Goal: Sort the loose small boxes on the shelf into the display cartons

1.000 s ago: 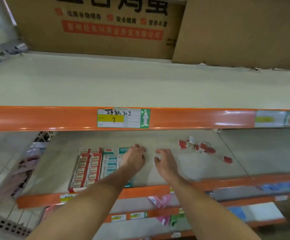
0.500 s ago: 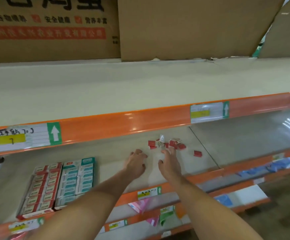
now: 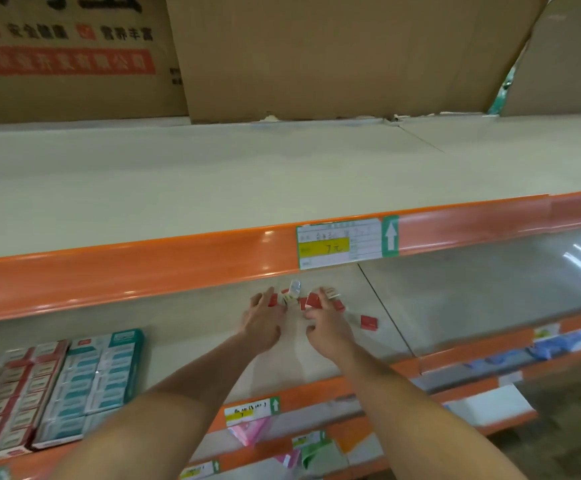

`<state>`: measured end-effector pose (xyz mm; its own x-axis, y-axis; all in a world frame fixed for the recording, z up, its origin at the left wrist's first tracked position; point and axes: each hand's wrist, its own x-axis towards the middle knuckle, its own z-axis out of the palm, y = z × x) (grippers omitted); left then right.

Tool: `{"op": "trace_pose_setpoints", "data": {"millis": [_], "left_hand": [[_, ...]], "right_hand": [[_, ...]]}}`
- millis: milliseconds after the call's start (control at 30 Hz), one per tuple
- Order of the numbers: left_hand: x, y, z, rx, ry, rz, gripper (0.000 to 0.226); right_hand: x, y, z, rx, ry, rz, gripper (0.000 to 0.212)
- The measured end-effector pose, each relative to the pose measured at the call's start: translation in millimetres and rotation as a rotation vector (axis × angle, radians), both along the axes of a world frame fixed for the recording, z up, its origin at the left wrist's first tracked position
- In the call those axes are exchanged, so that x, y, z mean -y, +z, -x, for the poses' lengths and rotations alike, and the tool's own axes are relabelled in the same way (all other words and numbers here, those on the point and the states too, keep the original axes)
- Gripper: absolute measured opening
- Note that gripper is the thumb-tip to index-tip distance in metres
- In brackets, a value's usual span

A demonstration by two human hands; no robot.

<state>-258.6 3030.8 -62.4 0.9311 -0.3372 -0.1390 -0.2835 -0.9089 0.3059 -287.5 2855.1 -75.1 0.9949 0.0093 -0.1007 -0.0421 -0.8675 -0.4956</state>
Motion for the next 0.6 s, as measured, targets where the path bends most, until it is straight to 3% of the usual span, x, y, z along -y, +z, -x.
{"op": "trace_pose_setpoints", "data": {"millis": [100, 300, 500, 600], "left_hand": [[4.8, -0.5, 2.6, 0.015, 0.007, -0.022, 0.054], [6.5, -8.5, 14.7, 0.092, 0.064, 0.111, 0.042], [-12.1, -16.3, 27.5, 0.077, 0.216, 0.212, 0.036], [-24.0, -19.5, 36.0, 0.062, 0.277, 0.237, 0.030]], "right_hand": [[0.5, -0.2, -1.2, 0.030, 0.041, 0.015, 0.036], [-18.7, -13.1, 10.4, 0.210, 0.175, -0.003, 0.033], [-40.3, -29.6, 24.5, 0.216, 0.007, -0.192, 0.020], [-44.5, -32.4, 27.4, 0.187, -0.067, -0.234, 0.034]]}}
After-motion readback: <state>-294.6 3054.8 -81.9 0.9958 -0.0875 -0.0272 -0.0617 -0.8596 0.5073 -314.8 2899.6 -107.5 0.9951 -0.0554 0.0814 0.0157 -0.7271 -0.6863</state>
